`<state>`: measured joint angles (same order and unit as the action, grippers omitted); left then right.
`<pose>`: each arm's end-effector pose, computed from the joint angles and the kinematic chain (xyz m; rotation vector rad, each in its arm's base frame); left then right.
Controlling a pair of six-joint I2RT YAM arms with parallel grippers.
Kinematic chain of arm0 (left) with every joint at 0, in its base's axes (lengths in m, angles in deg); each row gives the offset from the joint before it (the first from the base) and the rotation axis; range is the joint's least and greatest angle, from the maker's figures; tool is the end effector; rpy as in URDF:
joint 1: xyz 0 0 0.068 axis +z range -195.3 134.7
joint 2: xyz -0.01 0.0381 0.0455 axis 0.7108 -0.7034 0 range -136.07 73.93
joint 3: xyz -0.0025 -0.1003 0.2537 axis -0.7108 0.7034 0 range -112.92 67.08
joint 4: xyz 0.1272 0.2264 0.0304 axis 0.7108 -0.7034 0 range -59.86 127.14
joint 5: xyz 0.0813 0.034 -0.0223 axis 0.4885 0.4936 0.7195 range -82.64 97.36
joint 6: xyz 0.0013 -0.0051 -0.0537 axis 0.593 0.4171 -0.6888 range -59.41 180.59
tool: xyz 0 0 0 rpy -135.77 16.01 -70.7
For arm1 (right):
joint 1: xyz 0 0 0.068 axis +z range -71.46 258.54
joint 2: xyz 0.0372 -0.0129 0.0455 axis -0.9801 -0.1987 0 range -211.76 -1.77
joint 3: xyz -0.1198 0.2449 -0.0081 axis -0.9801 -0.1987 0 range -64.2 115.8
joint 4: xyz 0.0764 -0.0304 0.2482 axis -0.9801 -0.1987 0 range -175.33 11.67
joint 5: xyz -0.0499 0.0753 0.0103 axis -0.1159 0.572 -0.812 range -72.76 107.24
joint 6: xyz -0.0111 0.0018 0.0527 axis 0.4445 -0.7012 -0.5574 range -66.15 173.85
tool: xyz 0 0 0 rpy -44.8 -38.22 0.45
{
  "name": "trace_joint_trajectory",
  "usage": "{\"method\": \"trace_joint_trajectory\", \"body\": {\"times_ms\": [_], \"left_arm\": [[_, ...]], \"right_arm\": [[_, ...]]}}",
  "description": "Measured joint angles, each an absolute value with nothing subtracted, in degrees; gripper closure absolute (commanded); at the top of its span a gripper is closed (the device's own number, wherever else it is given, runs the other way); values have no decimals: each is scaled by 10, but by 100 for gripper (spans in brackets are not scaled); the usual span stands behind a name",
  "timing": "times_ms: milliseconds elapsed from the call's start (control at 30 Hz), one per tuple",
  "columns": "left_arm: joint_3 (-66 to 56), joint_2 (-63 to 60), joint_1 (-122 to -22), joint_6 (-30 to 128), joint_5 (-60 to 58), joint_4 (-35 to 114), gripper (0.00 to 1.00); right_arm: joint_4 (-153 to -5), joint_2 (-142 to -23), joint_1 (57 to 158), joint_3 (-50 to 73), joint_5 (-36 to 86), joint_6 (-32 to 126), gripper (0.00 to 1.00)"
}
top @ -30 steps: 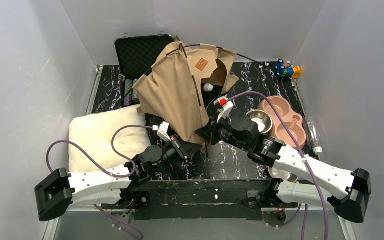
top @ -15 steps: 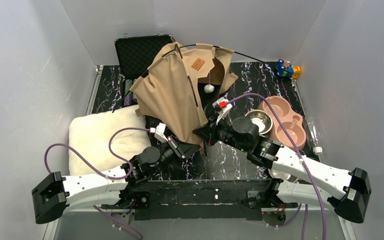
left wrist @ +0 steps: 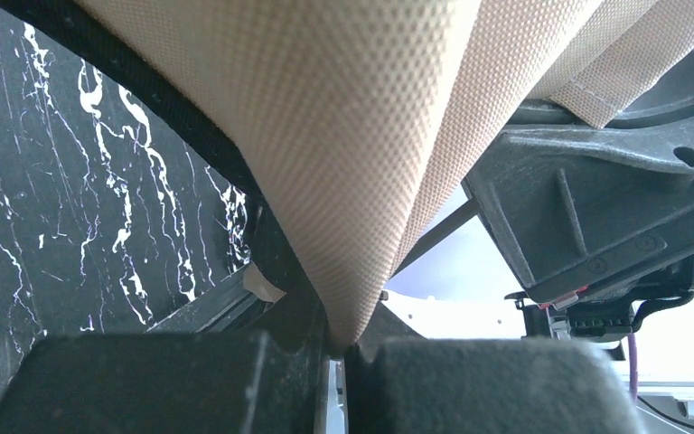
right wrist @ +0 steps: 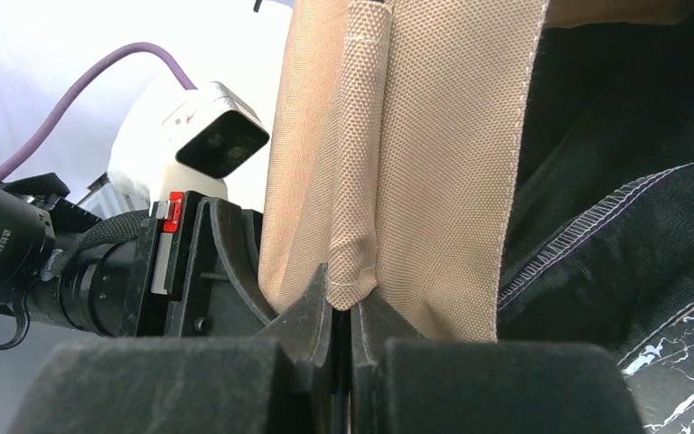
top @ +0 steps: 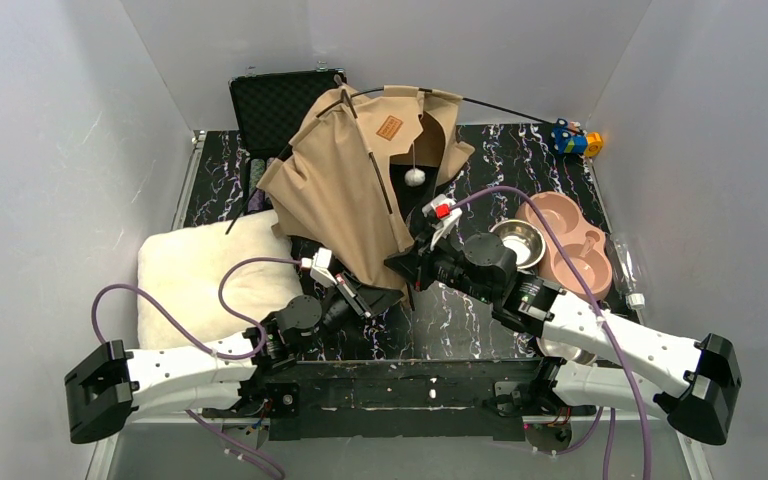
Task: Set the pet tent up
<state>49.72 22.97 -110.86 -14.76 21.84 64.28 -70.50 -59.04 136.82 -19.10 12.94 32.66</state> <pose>0.0905 -0.1773 0.2208 -0.3877 1.9285 -1.5622 0.1277 0.2016 0.3343 -0.4967 1.6710 0.9819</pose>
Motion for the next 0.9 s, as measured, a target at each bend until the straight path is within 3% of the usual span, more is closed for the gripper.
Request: {"method": "trace_joint_trajectory", "body": {"times_ms": [900], "left_arm": [[502, 227, -1121, -147, 241, 618, 100]], "right_arm": [[-671, -614, 1368, -209, 147, 357, 99]]}}
